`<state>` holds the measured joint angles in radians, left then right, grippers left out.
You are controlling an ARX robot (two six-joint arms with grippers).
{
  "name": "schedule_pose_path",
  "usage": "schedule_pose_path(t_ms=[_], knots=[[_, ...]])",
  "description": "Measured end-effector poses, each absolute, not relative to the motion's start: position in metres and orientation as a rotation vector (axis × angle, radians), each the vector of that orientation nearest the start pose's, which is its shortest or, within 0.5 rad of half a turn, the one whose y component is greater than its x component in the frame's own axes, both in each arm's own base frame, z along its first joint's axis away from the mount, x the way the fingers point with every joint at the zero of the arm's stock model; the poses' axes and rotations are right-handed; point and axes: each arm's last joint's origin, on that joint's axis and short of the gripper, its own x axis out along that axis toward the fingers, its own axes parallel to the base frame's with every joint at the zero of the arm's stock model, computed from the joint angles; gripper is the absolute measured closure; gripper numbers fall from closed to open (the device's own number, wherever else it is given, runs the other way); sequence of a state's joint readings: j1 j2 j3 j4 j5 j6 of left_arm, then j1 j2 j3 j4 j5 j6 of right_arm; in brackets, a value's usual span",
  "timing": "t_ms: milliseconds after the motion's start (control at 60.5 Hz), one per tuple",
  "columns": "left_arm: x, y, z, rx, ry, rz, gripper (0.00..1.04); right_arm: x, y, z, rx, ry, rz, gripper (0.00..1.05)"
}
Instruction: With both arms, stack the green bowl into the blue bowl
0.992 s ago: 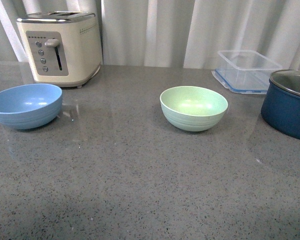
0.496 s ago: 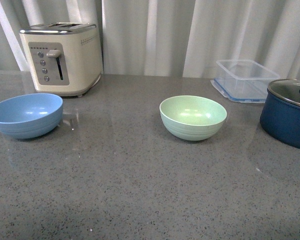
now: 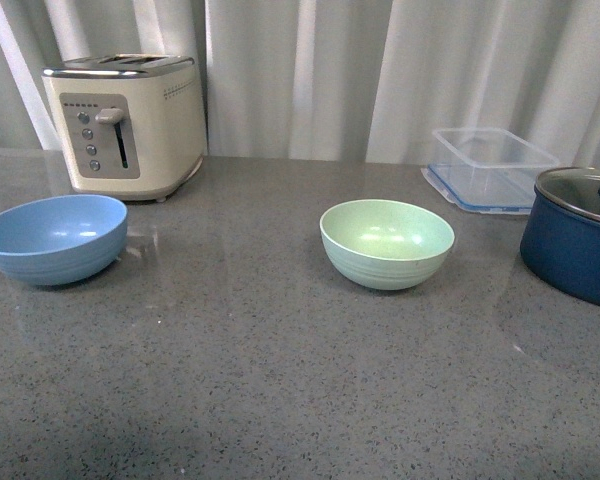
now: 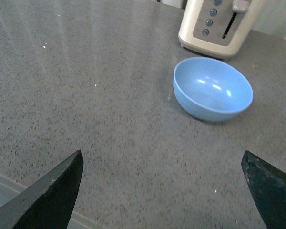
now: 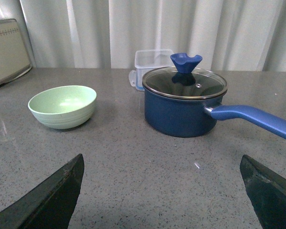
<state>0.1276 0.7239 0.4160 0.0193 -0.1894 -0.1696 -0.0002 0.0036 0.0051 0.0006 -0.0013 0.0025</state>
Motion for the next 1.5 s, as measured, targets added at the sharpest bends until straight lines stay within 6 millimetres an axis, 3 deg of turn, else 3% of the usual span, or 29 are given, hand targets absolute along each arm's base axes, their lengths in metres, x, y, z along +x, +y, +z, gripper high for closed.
schedule_pose_path(t_ms=[132, 347, 496, 893, 1289, 1504], knots=[[0.209, 0.030, 0.269, -0.225, 0.298, 0.319, 0.07, 0.098, 0.000, 0.165, 0.002, -0.002, 0.001, 0.10], [0.276, 0.035, 0.275, -0.303, 0.451, 0.307, 0.07, 0.098, 0.000, 0.165, 0.002, -0.002, 0.001, 0.10], [0.306, 0.033, 0.268, -0.326, 0.514, 0.315, 0.07, 0.098, 0.000, 0.165, 0.002, -0.002, 0.001, 0.10], [0.368, 0.030, 0.249, -0.395, 0.651, 0.326, 0.07, 0.098, 0.000, 0.165, 0.002, -0.002, 0.001, 0.10], [0.404, 0.032, 0.235, -0.399, 0.719, 0.360, 0.07, 0.098, 0.000, 0.165, 0.002, -0.002, 0.001, 0.10], [0.414, 0.033, 0.219, -0.396, 0.774, 0.367, 0.39, 0.098, 0.000, 0.165, 0.002, -0.002, 0.001, 0.10]])
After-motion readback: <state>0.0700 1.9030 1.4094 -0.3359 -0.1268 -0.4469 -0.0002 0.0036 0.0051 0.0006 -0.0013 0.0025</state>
